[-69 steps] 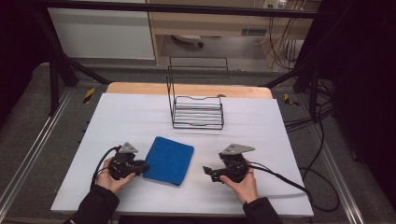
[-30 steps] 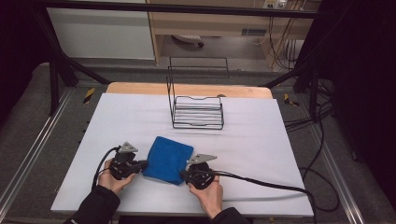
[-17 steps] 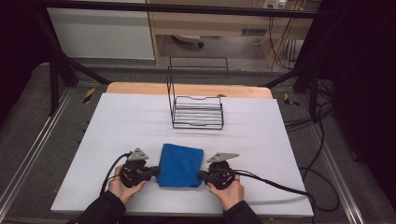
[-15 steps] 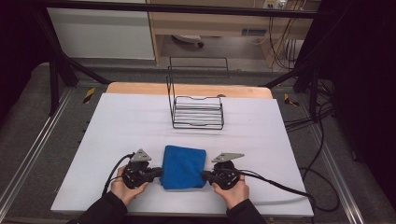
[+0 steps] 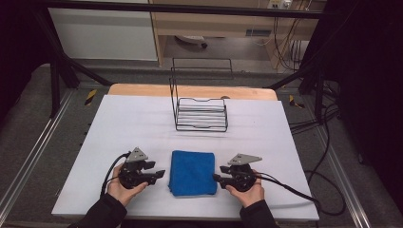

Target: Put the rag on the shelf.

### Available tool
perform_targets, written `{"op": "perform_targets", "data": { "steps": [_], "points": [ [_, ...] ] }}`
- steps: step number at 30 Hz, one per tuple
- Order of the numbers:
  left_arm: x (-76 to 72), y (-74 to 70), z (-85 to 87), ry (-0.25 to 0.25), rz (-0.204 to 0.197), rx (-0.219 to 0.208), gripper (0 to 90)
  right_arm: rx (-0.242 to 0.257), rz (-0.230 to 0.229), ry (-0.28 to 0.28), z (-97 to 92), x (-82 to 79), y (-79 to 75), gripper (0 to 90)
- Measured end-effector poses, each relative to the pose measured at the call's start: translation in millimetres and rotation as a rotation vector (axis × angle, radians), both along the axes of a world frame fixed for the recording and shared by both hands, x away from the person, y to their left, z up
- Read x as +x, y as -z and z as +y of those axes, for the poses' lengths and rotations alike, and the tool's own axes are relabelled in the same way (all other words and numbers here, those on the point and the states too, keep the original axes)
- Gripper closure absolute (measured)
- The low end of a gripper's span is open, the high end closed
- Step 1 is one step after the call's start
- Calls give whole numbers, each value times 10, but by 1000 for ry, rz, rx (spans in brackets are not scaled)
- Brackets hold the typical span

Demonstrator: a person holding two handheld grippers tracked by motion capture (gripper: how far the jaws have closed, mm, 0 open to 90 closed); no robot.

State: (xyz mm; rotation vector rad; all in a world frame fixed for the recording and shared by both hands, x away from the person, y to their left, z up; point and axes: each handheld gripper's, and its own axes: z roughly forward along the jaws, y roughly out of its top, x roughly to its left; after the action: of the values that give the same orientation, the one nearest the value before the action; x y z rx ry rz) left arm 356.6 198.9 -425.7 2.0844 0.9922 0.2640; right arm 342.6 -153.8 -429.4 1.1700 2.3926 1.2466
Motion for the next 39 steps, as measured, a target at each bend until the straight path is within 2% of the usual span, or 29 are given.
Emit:
{"op": "perform_targets", "data": {
  "steps": [4, 6, 7, 11, 13, 14, 17, 19, 24, 28, 30, 34, 39],
  "points": [
    [104, -34, -15, -10, 9, 13, 228, 16, -32, 2, -119, 102, -59, 267],
    [136, -42, -28, -11, 11, 16, 178, 20, -45, -3, -172, 159, -76, 217],
    [178, -54, -48, -8, 12, 22, 160, 17, -56, 4, -202, 187, -81, 173],
    [366, -65, -147, -24, 7, 25, 142, 19, -71, 0, -282, 238, -72, 105],
    [406, -63, -172, -33, 12, 21, 154, 26, -57, 9, -310, 244, -52, 79],
    [479, -63, -216, -43, 12, 15, 163, 25, -57, 12, -320, 244, -40, 76],
    [576, -55, -277, -62, 16, 11, 224, 15, -56, 11, -332, 232, -32, 54],
    [634, -36, -320, -54, 32, -2, 271, 16, -54, 15, -328, 225, -28, 48],
    [726, 32, -432, -45, 44, 11, 408, -4, -49, 11, -315, 223, 1, 39],
    [794, 94, -499, -22, 61, -8, 501, -9, -45, 14, -310, 212, 6, 42],
    [808, 131, -529, -16, 75, 6, 544, -8, -53, 16, -313, 211, 2, 45],
    [825, 179, -552, -19, 80, 37, 581, -1, -53, 15, -312, 211, 1, 46],
    [855, 201, -529, -25, 91, 23, 620, 3, -48, 10, -308, 216, 6, 51]
  ]
}}
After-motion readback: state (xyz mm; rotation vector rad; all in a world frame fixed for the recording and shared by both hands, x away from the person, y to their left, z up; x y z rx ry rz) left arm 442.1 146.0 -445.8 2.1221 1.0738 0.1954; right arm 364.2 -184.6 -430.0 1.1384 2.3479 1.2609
